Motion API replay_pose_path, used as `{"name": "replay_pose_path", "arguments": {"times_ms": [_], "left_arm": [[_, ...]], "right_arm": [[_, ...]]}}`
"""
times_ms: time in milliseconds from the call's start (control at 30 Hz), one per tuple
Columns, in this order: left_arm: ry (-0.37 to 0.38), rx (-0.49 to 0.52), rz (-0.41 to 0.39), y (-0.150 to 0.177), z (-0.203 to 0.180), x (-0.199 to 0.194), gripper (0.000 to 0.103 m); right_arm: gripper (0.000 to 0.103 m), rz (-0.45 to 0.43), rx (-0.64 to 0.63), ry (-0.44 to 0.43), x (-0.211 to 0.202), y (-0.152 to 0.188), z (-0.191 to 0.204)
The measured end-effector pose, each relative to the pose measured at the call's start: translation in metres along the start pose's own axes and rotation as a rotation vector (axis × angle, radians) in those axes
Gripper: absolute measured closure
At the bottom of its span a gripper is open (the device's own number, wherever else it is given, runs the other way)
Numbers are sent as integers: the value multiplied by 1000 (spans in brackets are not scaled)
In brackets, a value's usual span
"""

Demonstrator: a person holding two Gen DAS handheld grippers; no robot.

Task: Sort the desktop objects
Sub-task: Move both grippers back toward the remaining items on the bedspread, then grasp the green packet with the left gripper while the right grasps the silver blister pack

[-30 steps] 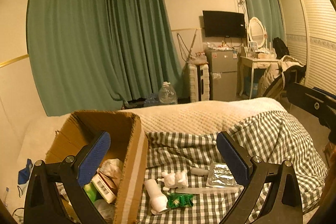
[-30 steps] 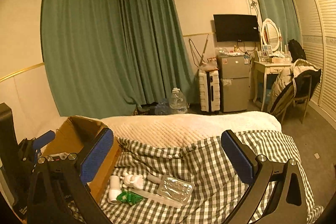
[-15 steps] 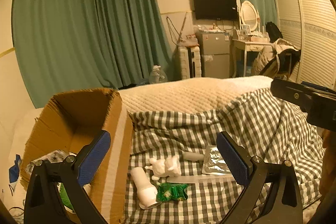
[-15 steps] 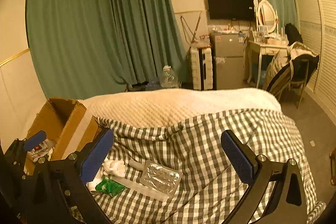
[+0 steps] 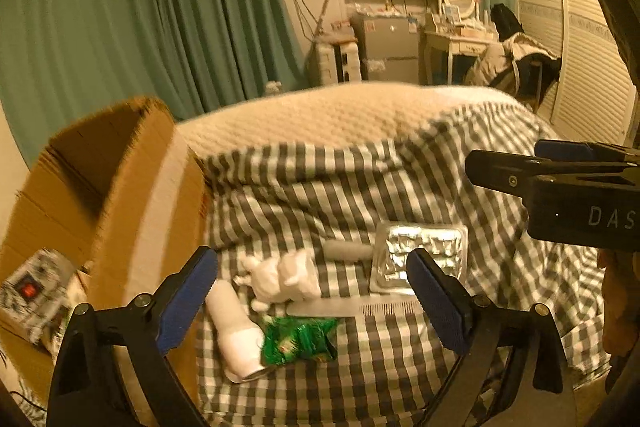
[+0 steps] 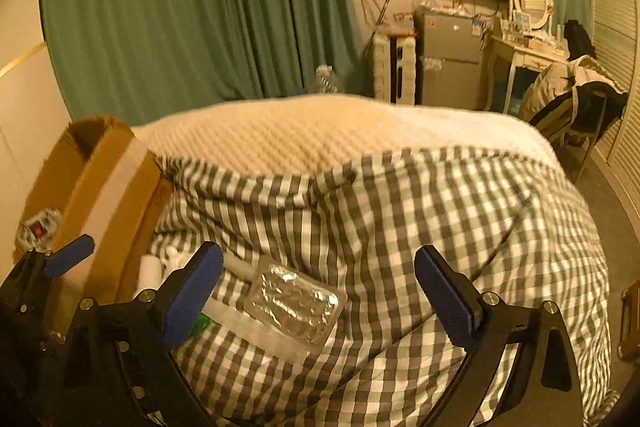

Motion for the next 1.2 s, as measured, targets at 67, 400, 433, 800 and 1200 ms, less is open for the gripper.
{"name": "replay_pose_path", "arguments": {"times_ms": [67, 400, 433, 800, 1200], "left_arm": [[7, -9, 26, 8, 2, 10, 6], [20, -40, 125, 40, 17, 45, 7], [14, -42, 138, 44, 20, 49, 7], [0, -70, 230, 70, 34, 75, 11], [80, -69, 245, 84, 25, 71, 57]], "right_arm": [[9, 28, -6, -2, 11, 6, 2], [12, 180, -32, -30, 58, 41, 10], [12, 191, -36, -36, 60, 44, 12], [21, 321, -64, -72, 95, 76, 26], [63, 326, -18, -118, 88, 75, 32]]}}
Point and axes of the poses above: each gripper's, at about its wrist camera, not at the fingertips, and x roughly the way its jaws point, z to its left, y to its underside, the point moved 10 cm from there along x, roughly the way its jaws point, and after that the axes turned 12 degrees about y, right-handed, at the moved point
